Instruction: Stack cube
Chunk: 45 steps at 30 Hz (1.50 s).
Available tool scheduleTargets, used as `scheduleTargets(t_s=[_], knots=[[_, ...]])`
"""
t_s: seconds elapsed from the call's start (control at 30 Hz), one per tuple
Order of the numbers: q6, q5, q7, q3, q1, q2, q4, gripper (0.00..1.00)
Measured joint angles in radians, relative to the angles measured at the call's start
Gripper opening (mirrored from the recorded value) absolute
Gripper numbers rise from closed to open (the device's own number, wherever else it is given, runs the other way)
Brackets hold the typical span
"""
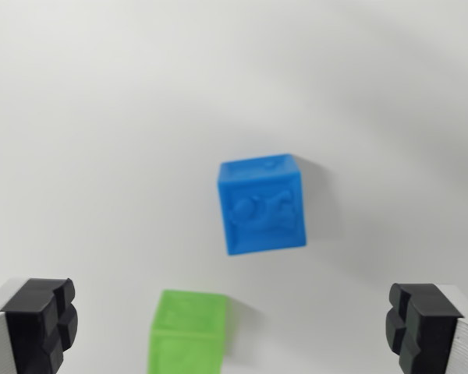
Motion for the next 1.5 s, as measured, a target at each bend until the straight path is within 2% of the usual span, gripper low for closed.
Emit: scheduleTargets(t_s=[0.37, 0.43, 1.1, 1.5], knots=[[0.078, 0.018, -0.217, -0.001, -0.060, 0.039, -0.042, 1.00], [0.092, 0.019, -0.234, -0.001, -0.068, 0.049, -0.045, 1.00], [0.276, 0.034, -0.250, 0.008, -0.072, 0.238, -0.042, 1.00], [0.347, 0.040, -0.254, 0.013, -0.076, 0.326, -0.025, 1.00]])
